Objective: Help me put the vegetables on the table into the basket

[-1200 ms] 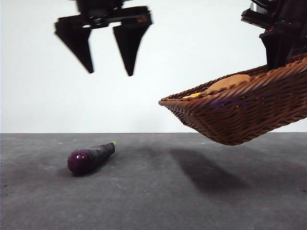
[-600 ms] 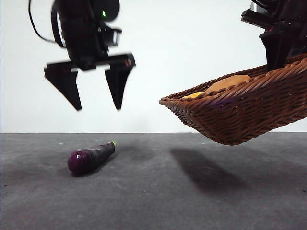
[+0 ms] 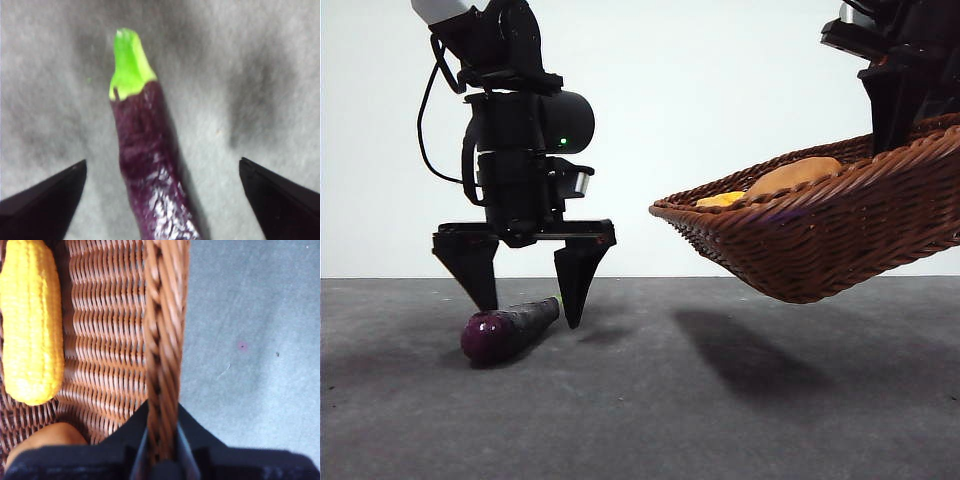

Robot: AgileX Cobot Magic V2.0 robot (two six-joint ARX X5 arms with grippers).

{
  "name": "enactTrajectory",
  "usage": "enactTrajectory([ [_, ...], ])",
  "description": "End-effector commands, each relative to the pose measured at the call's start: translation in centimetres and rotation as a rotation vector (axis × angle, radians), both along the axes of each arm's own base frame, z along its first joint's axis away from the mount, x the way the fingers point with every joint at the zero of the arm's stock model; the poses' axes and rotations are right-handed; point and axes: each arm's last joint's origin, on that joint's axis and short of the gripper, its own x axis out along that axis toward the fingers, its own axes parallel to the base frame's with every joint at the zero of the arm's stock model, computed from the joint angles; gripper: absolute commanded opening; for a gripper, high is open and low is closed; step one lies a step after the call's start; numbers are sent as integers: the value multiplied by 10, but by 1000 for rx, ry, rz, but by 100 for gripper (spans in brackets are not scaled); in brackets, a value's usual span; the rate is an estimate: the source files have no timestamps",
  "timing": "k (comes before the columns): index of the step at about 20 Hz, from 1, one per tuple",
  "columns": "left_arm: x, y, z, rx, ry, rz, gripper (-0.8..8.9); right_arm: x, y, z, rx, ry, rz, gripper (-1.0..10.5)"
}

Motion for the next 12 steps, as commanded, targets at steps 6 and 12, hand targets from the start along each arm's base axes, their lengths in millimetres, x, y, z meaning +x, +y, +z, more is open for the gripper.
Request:
enactTrajectory([
  [6, 3, 5, -7, 17, 9, -34, -11, -1, 0, 1, 10, -7, 10, -10],
  [12, -3, 24, 25, 19, -6, -57, -10, -2, 0, 1, 9, -2, 10, -10],
])
